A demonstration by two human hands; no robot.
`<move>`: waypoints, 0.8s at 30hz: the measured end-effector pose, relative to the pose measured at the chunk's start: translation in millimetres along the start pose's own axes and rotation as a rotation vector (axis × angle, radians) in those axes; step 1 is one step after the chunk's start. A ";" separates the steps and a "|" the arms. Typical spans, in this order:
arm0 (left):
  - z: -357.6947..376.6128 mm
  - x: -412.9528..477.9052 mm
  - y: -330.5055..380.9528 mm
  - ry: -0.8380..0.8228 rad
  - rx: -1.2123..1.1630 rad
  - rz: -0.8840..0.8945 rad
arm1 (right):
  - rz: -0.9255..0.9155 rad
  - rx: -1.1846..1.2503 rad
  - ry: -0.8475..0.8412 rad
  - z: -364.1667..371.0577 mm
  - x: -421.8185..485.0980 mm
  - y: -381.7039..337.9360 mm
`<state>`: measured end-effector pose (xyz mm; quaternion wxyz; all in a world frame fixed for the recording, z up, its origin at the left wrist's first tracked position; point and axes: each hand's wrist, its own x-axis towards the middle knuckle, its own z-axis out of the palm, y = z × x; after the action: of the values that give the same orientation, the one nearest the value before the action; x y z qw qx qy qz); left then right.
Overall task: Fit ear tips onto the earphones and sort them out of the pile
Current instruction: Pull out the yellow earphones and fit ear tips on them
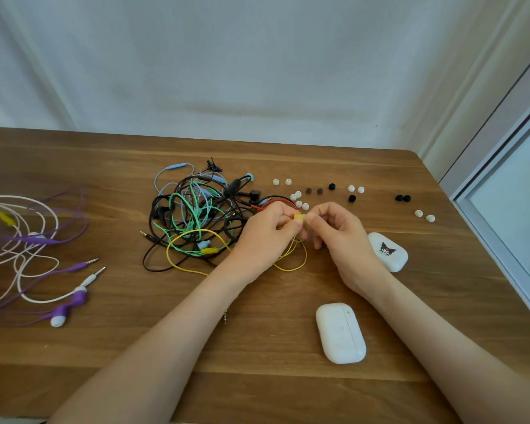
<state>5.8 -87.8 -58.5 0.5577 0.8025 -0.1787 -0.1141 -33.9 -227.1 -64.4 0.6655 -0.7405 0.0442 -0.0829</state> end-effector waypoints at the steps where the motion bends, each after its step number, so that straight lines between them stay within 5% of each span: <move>1: 0.6 -0.4 0.2 -0.003 -0.026 -0.003 | 0.002 0.017 -0.005 0.1 0.1 -0.4; 8: -8.2 1.1 4.8 -0.125 -0.424 -0.076 | -0.034 0.268 -0.056 0.0 -0.7 -5.8; 24: -12.9 4.6 -2.8 -0.198 -0.370 -0.064 | -0.077 0.171 -0.125 0.3 -1.7 -7.2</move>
<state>15.4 -77.8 -56.5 0.6712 0.6767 -0.1830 -0.2409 -35.9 -225.7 -57.3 0.7240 -0.6858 -0.0329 -0.0657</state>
